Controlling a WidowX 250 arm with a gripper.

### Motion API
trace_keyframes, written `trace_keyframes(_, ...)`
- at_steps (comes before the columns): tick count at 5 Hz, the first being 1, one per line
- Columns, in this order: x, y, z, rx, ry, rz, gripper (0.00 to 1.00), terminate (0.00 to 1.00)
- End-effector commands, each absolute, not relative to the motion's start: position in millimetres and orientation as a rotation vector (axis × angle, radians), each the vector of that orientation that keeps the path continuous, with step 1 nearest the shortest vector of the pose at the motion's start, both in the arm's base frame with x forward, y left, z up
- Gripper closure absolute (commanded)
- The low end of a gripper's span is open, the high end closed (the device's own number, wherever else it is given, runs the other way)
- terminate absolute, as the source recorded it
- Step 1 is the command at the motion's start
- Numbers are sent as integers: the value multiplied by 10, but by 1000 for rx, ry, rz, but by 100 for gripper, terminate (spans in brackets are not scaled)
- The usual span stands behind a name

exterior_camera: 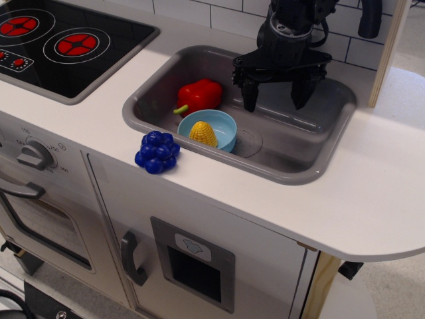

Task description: Take corn out of bowl sink

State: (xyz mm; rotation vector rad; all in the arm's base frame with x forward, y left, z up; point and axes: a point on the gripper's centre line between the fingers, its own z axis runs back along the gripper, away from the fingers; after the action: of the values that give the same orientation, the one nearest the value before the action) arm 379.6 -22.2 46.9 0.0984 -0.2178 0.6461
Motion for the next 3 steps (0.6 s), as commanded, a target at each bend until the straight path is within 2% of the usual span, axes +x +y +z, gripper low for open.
trace_keyframes(1, 3796, -222, 469, 98, -218, 646, 0, 0)
trace_keyframes(2, 3692, 110, 657, 33, -249, 602, 0, 0)
trace_keyframes(3, 3662, 322, 766, 49, -269, 613, 0, 0)
